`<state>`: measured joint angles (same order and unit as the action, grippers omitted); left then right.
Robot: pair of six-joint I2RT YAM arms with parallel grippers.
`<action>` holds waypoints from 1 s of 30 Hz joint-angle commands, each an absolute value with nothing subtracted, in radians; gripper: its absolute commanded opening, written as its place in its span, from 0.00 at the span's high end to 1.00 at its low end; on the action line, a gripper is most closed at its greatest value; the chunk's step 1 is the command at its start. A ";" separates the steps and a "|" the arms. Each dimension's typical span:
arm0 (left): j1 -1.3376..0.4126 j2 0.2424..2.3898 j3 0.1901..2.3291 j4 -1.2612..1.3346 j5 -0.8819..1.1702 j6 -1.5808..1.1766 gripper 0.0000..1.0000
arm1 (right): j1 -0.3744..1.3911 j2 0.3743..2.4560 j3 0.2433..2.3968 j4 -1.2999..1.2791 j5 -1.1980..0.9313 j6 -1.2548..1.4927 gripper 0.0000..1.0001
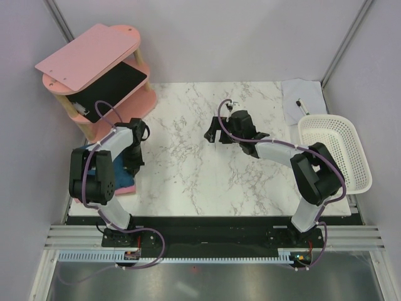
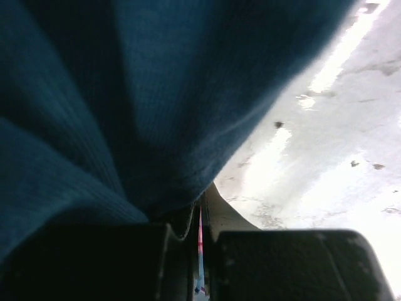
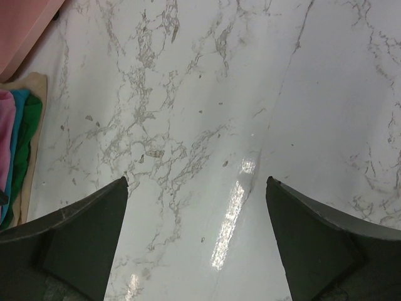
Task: Fold and stack the t-shirts
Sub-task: Neatly place the folded tshirt to the corner
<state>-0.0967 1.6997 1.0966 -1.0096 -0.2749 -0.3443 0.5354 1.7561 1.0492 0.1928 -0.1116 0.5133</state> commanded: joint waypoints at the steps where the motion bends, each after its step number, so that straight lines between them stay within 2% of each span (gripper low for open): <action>1: -0.061 1.660 1.115 -1.069 -0.399 -0.365 0.98 | 0.535 1.718 1.035 0.238 -0.143 0.529 0.02; 10: -0.060 1.671 1.121 -1.058 -0.353 -0.357 0.98 | 0.534 1.686 1.026 0.206 -0.118 0.502 0.02; 17: -0.136 1.517 1.190 -1.011 -0.238 -0.284 0.96 | 0.532 1.632 1.022 0.187 -0.089 0.488 0.02; 19: -0.159 1.444 1.196 -0.930 -0.160 -0.238 0.87 | 0.532 1.618 1.029 0.157 -0.058 0.477 0.02; 20: -0.170 1.416 1.193 -0.901 -0.131 -0.226 0.78 | 0.532 1.606 1.038 0.149 -0.048 0.469 0.02; 22: -0.172 1.358 1.186 -0.812 -0.031 -0.203 0.71 | 0.532 1.597 1.049 0.123 -0.025 0.456 0.02; 25: -0.176 1.331 1.172 -0.705 0.096 -0.199 0.54 | 0.529 1.582 1.074 0.071 0.026 0.414 0.02; 27: -0.183 1.336 1.164 -0.648 0.158 -0.209 0.47 | 0.519 1.575 1.081 0.036 0.073 0.388 0.02; 28: -0.184 1.348 1.164 -0.594 0.213 -0.213 0.35 | 0.509 1.571 1.080 0.025 0.086 0.382 0.02; 29: -0.190 1.359 1.160 -0.568 0.242 -0.216 0.15 | 0.482 1.562 1.074 0.014 0.089 0.374 0.02; 30: -0.196 1.371 1.158 -0.543 0.265 -0.224 0.11 | 0.462 1.556 1.069 0.003 0.090 0.362 0.02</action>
<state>-0.1783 1.3342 1.1568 -0.7380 0.0593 -0.2352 0.5224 1.6119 1.0412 0.0689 0.0101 0.4267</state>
